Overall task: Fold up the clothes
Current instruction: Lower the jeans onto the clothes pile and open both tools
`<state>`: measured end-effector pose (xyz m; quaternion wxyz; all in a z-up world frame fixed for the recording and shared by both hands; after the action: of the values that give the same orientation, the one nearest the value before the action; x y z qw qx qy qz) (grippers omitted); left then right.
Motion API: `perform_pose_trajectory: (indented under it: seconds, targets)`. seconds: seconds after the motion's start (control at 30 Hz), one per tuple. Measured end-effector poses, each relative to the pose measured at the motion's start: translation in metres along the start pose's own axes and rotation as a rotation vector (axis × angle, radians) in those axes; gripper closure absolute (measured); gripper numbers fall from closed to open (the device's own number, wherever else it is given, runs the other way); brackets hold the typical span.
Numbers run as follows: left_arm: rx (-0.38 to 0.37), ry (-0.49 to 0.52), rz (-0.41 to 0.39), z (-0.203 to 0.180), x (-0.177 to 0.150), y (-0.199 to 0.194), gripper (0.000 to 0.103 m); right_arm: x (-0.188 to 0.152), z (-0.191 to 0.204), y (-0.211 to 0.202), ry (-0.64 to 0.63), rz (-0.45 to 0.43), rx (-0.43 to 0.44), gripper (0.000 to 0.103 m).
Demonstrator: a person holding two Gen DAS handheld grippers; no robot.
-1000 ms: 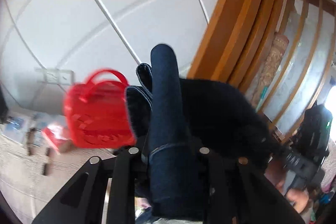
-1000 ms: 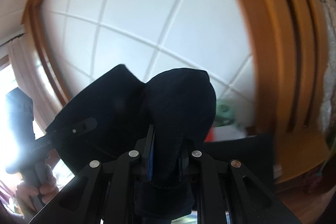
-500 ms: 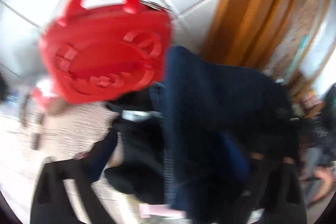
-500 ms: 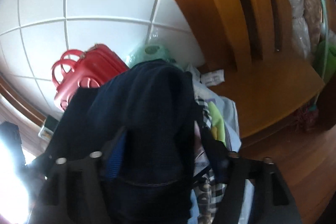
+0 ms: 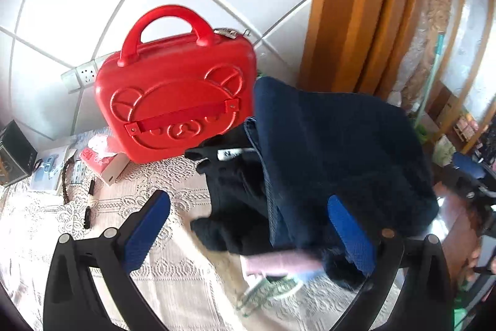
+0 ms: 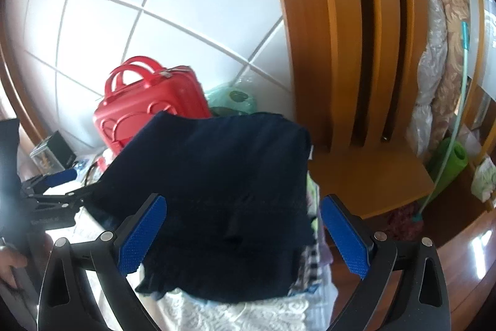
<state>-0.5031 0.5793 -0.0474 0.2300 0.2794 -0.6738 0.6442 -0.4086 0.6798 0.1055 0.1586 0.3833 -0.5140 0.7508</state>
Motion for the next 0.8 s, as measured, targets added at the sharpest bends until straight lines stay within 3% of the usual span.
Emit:
perform_pose_trajectory:
  seconds: [0.2, 0.37, 0.5, 0.6, 0.8]
  targets:
    - [-0.113, 0.024, -0.027, -0.020, -0.016, -0.042, 0.000, -0.020, 0.027, -0.029, 0.012, -0.026, 0.014, 0.001]
    - [-0.056, 0.078, -0.034, -0.039, -0.030, -0.061, 0.000, -0.039, 0.039, -0.055, 0.013, -0.035, -0.017, 0.001]
    - [-0.122, 0.040, -0.013, -0.044, -0.039, -0.066, 0.000, -0.052, 0.043, -0.070, 0.011, -0.029, -0.034, 0.001]
    - [-0.065, 0.064, -0.023, -0.048, -0.043, -0.068, 0.000, -0.060, 0.044, -0.078, 0.012, -0.031, -0.036, 0.001]
    - [-0.070, 0.085, -0.035, -0.056, -0.044, -0.070, 0.000, -0.071, 0.038, -0.079, 0.046, -0.016, -0.037, 0.001]
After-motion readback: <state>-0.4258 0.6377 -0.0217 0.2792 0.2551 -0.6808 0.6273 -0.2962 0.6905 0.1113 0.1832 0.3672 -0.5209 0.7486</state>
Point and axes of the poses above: each gripper's, at about its wrist camera, not at the fingertips, and y roughly the way its jaws point, z to its left, x to its top, the point moved 3 cm from there along y, roughly the way its jaws point, and after that the axes turned 1 degree about -y, right-handed, at the moved point
